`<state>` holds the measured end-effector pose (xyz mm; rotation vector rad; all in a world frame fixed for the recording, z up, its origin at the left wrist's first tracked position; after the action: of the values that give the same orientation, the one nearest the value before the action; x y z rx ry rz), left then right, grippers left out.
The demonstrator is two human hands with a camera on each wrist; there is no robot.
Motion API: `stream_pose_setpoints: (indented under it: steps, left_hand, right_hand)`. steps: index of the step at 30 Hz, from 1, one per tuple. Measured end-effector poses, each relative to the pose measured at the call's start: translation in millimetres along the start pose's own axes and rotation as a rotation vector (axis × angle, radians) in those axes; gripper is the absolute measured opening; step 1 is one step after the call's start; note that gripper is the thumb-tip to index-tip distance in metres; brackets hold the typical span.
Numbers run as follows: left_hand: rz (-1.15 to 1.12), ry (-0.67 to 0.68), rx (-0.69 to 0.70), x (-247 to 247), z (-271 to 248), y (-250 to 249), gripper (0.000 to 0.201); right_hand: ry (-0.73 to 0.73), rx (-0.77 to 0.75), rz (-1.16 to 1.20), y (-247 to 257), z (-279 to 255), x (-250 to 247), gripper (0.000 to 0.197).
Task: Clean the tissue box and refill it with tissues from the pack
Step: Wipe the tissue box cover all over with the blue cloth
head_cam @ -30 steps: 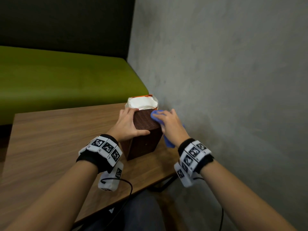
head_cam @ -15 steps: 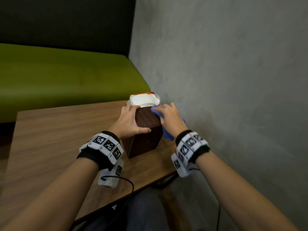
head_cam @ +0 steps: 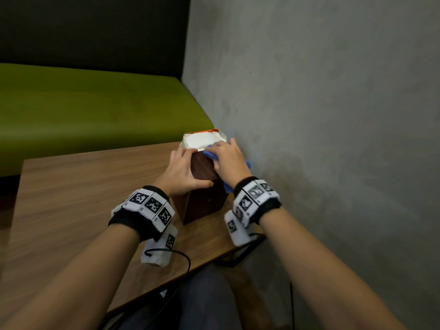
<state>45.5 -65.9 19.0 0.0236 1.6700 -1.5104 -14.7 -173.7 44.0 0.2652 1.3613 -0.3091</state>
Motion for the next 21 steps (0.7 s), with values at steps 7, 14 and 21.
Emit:
stream_pose_setpoints:
  steps: [7, 14, 21]
  left_hand:
    - [-0.009, -0.008, 0.027, -5, 0, 6, 0.123]
    - [0.022, -0.007, 0.024, -7, -2, 5, 0.124]
    - [0.517, 0.250, -0.099, -8, 11, -20, 0.107]
  right_hand:
    - [-0.094, -0.217, 0.114, 7, -47, -13, 0.036]
    - [-0.101, 0.022, 0.058, 8, -21, -6, 0.024]
    - [-0.184, -0.135, 0.233, -15, -57, -21, 0.032]
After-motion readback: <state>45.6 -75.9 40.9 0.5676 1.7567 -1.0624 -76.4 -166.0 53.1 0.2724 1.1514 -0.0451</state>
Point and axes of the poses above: each hand's wrist, its own z-axis towards the middle knuckle, its own x-axis out of the palm, y = z × x, the point moved 4 cm from there along z, towards the middle knuckle, and after that the axes turned 7 degrees about -z, right-handed, at the moved point
